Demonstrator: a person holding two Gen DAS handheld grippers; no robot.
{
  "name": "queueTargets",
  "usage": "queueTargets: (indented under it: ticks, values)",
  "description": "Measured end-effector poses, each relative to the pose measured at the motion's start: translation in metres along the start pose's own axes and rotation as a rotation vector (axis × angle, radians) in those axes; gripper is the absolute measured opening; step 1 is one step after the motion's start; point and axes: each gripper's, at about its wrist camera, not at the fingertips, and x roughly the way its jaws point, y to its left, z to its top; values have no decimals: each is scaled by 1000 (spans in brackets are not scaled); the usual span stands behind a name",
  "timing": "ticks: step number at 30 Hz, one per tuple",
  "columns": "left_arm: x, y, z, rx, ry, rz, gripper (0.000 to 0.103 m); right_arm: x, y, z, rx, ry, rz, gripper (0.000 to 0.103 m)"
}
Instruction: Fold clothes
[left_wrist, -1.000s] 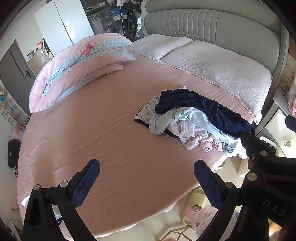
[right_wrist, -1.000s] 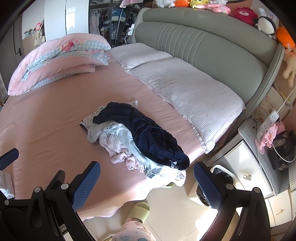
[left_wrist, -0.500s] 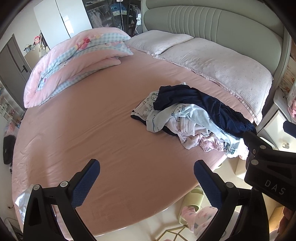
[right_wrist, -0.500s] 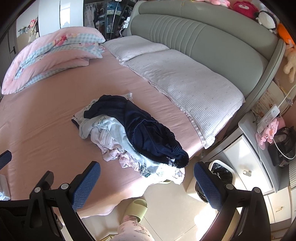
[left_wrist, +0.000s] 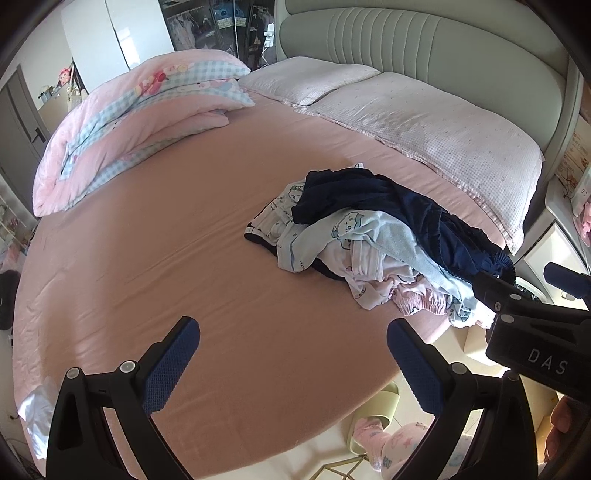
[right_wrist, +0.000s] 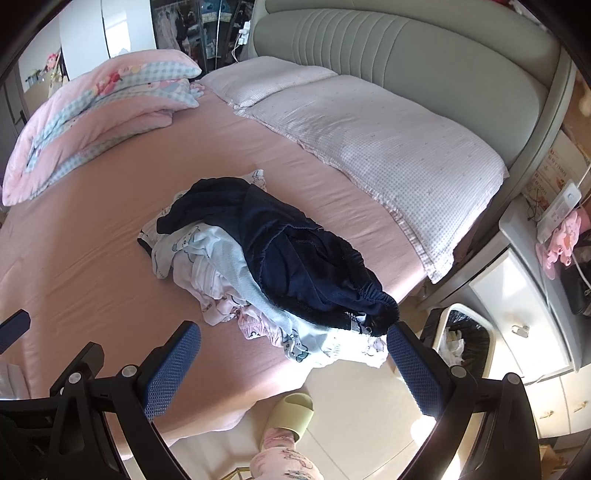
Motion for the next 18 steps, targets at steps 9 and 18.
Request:
queueTargets:
  ticks: [9, 18]
  values:
    - [-1, -25, 17, 101, -85, 10, 103, 14, -47, -6, 192, -1, 52, 101]
    - [16, -56, 26, 162, -87, -49, 103, 35, -77, -12, 262, 12, 89, 101]
